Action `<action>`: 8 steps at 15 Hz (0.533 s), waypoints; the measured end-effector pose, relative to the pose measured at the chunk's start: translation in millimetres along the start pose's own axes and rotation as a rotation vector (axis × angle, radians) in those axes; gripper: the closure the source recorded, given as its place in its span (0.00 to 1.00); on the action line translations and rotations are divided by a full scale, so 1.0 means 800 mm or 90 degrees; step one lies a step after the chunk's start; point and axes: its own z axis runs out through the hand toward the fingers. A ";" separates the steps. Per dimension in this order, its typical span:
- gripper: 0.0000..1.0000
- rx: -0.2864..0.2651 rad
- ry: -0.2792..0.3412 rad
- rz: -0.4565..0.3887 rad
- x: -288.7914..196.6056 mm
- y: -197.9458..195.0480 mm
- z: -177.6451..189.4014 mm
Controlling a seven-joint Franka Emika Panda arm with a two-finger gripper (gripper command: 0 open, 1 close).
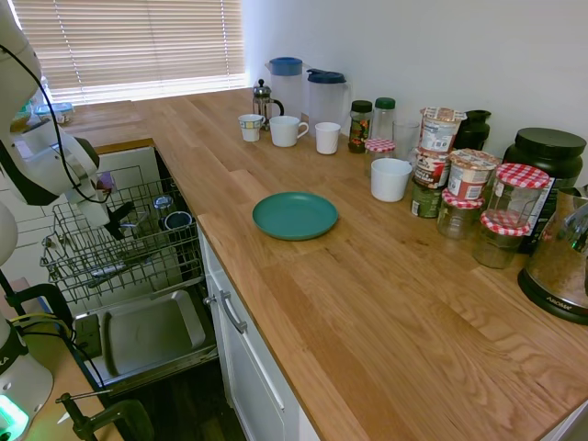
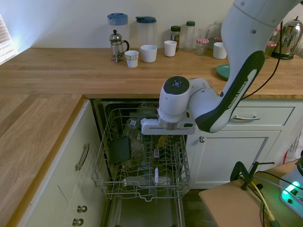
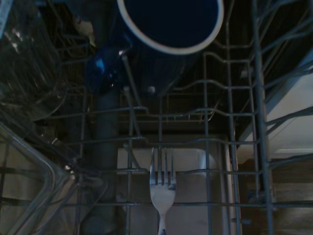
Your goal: Put the fork in the dishwasher
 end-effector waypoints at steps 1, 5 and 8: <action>0.00 0.004 0.007 -0.001 -0.001 -0.001 -0.018; 0.00 0.021 0.015 -0.004 0.013 -0.015 -0.092; 0.00 0.031 0.025 -0.005 0.039 -0.026 -0.133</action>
